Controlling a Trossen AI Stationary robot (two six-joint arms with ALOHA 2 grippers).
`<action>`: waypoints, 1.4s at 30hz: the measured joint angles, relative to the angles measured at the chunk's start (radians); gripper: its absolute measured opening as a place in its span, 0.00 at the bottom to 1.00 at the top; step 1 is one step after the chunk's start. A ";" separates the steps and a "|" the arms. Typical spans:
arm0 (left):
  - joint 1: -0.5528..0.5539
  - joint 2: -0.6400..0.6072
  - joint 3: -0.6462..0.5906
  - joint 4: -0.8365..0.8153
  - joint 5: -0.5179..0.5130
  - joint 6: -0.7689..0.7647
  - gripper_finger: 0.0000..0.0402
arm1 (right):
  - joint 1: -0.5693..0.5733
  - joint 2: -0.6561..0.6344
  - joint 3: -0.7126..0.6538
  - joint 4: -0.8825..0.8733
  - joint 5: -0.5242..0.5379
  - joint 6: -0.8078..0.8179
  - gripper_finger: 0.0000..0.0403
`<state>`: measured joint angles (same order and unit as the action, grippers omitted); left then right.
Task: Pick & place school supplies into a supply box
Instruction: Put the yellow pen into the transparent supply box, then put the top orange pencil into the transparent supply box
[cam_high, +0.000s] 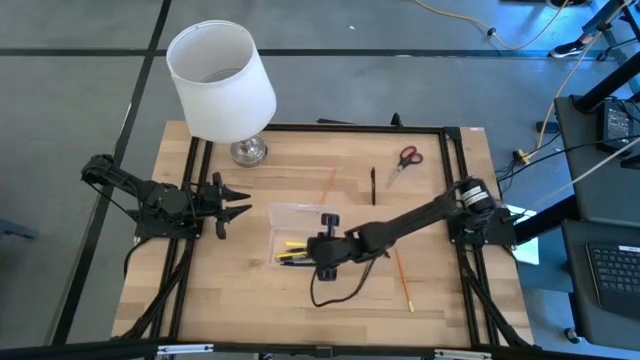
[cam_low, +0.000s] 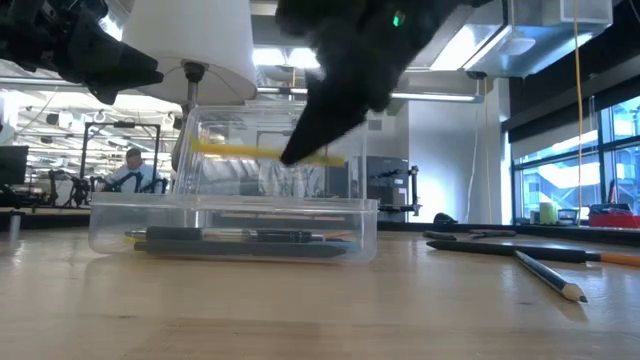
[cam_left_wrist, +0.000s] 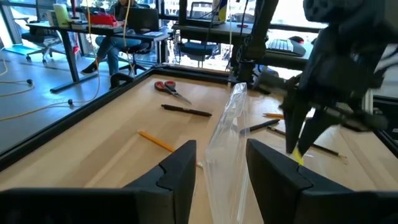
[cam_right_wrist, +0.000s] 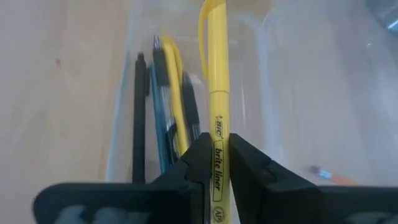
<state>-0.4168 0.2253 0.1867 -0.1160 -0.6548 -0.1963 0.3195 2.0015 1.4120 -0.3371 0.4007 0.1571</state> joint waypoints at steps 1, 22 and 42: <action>0.000 0.000 0.000 0.000 0.000 0.000 0.34 | 0.000 0.012 0.000 0.000 0.000 0.006 0.12; 0.000 0.000 0.000 0.000 0.000 0.000 0.34 | -0.002 0.108 -0.001 0.050 -0.036 0.009 0.13; 0.000 0.000 0.000 0.000 0.001 -0.117 0.33 | 0.023 0.003 0.001 -0.005 -0.109 -0.013 0.29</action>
<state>-0.4168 0.2253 0.1867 -0.1157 -0.6540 -0.3130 0.3429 2.0048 1.4128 -0.3425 0.2921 0.1437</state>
